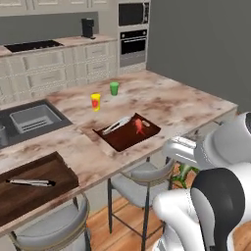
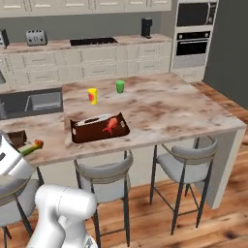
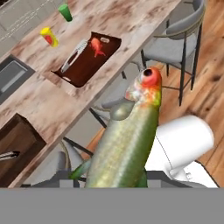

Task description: Gather the onion and avocado from the fridge and place them on a tray on the dining counter. Then gather the fishs from the fridge and place them on the other tray.

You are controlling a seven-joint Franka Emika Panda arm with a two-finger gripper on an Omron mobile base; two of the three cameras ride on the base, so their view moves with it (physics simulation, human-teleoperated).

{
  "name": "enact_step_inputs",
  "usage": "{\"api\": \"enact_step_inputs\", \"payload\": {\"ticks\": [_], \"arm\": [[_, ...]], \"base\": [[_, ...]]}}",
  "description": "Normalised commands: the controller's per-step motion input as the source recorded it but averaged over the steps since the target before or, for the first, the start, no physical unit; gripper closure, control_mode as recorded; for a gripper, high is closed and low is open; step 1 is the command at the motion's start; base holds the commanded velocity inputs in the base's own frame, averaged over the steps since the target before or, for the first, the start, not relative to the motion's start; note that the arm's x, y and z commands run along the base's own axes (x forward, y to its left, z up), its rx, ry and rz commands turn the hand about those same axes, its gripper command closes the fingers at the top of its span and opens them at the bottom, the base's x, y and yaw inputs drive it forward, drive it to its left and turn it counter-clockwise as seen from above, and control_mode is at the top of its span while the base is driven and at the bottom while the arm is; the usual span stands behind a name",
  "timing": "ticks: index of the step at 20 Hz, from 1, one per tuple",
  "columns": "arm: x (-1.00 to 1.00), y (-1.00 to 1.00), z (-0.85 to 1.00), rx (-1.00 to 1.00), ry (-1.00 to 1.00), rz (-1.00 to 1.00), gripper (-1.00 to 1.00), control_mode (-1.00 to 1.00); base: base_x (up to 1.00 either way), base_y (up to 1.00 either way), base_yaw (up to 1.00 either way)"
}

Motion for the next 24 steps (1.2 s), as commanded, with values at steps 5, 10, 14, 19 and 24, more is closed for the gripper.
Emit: {"api": "enact_step_inputs", "payload": {"ticks": [5, 10, 14, 19, 24], "arm": [[0.00, 0.00, 0.00, 0.00, 0.00, 0.00, 1.00, 1.00], [0.00, 0.00, 0.00, 0.00, 0.00, 0.00, 1.00, 1.00], [0.00, 0.00, 0.00, 0.00, 0.00, 0.00, 1.00, 1.00], [0.00, 0.00, 0.00, 0.00, 0.00, 0.00, 1.00, 1.00], [0.00, 0.00, 0.00, 0.00, 0.00, 0.00, 1.00, 1.00]], "base": [[0.48, -0.66, 0.32], [0.44, -0.22, 0.36], [0.42, 0.00, 0.42], [0.55, -0.16, 0.44], [0.78, -0.43, 0.37]]}}
